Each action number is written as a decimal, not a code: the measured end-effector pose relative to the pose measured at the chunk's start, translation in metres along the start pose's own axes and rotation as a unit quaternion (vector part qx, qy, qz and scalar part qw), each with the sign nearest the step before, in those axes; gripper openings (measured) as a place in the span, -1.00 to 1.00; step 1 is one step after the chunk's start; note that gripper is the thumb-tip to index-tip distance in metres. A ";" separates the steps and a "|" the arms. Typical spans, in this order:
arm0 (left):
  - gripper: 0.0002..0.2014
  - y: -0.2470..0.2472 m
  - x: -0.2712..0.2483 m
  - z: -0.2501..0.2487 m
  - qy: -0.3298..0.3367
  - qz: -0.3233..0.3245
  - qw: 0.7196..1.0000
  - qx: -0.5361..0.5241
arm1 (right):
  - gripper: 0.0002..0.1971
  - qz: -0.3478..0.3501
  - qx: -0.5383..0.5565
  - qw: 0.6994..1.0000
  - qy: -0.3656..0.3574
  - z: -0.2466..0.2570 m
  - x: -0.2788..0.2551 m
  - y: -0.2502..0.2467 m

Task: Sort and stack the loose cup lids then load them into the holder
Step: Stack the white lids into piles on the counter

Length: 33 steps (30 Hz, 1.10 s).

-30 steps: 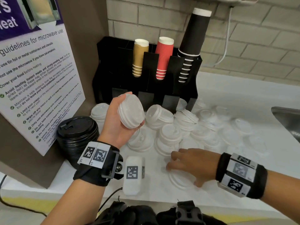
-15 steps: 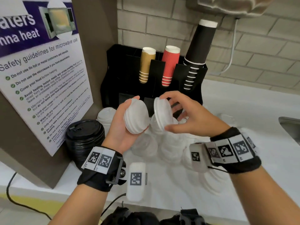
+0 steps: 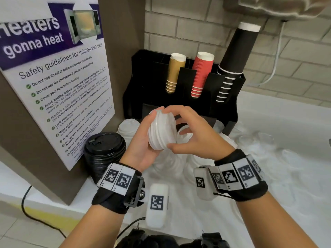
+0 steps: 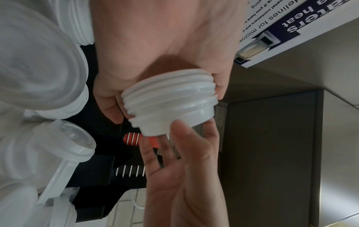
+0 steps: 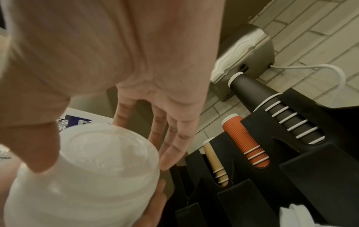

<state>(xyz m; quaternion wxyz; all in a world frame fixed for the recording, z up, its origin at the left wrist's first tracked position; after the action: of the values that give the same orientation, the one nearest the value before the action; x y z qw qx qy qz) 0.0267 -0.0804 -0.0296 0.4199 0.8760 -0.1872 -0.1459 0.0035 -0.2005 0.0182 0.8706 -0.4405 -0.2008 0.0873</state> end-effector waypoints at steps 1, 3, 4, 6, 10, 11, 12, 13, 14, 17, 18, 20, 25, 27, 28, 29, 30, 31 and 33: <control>-0.33 0.000 0.001 0.000 -0.001 0.003 1.000 0.001 | -0.26 -0.002 -0.002 1.000 -0.001 -0.001 0.002 0.001; -0.34 0.000 0.004 0.000 0.000 0.009 1.000 0.012 | -0.26 -0.002 -0.009 1.000 -0.004 -0.001 0.006 0.002; -0.36 0.000 0.005 -0.001 0.001 0.012 1.000 0.019 | -0.25 -0.003 -0.013 1.000 -0.008 -0.001 0.007 0.003; -0.46 -0.001 0.006 -0.004 0.009 0.013 1.000 0.022 | -0.22 -0.004 -0.002 1.000 -0.017 -0.002 0.011 0.002; -0.69 -0.004 0.011 -0.025 0.061 -0.009 0.998 -0.007 | -0.32 -0.041 0.050 0.996 0.058 -0.022 0.020 0.001; -0.73 -0.003 0.012 -0.032 0.074 -0.007 0.997 -0.015 | -0.42 -0.044 0.030 0.996 0.078 -0.029 0.022 0.004; -0.73 -0.002 0.013 -0.038 0.083 -0.006 0.996 -0.022 | -0.50 -0.026 -0.017 0.996 0.087 -0.034 0.025 0.010; -0.69 -0.002 0.014 -0.043 0.091 -0.007 0.995 -0.027 | -0.53 0.018 -0.080 0.993 0.089 -0.037 0.028 0.020; -0.65 -0.002 0.015 -0.047 0.098 -0.008 0.995 -0.031 | -0.52 0.075 -0.138 0.983 0.092 -0.040 0.031 0.034; -0.64 0.000 0.015 -0.057 0.114 0.009 0.993 -0.039 | -0.46 0.174 -0.208 0.954 0.125 -0.048 0.034 0.066; -0.65 0.000 0.015 -0.059 0.116 0.014 0.992 -0.039 | -0.48 0.177 -0.207 0.953 0.134 -0.050 0.035 0.072; -0.65 -0.002 0.015 -0.061 0.118 0.013 0.992 -0.039 | -0.59 0.178 -0.207 0.952 0.140 -0.053 0.037 0.081; -0.68 -0.007 0.017 -0.064 0.121 0.007 0.992 -0.033 | -0.74 0.143 -0.153 0.965 0.160 -0.057 0.039 0.076; -0.72 -0.008 0.017 -0.067 0.124 0.007 0.992 -0.037 | -0.76 0.105 -0.111 0.973 0.172 -0.060 0.036 0.057; -0.73 -0.008 0.017 -0.068 0.125 0.007 0.991 -0.040 | -0.77 0.083 -0.098 0.976 0.175 -0.063 0.033 0.045; -0.75 -0.009 0.017 -0.069 0.127 0.006 0.991 -0.041 | -0.78 0.062 -0.093 0.977 0.180 -0.067 0.028 0.032; -0.76 -0.010 0.017 -0.070 0.128 0.006 0.991 -0.040 | -0.77 0.043 -0.094 0.977 0.187 -0.072 0.024 0.017; -0.76 -0.010 0.017 -0.071 0.131 0.005 0.991 -0.038 | -0.76 0.023 -0.098 0.975 0.199 -0.078 0.020 0.003; -0.75 -0.011 0.017 -0.073 0.133 0.003 0.990 -0.035 | -0.74 -0.008 -0.112 0.965 0.236 -0.094 0.008 -0.023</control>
<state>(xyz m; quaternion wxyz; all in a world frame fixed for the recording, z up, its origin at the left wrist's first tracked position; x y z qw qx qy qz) 0.0745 -0.0324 0.0044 0.4719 0.8718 -0.1269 -0.0331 0.0502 -0.2806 -0.0114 0.8391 -0.5417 -0.0018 -0.0495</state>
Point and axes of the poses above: each hand's wrist, its own x-axis towards the middle knuckle, its own y-axis out of the palm, z = x × y, the point moved 5 cm from there along x, towards the middle knuckle, and after that the axes turned 11 degrees about -x, right-handed, at the moved point
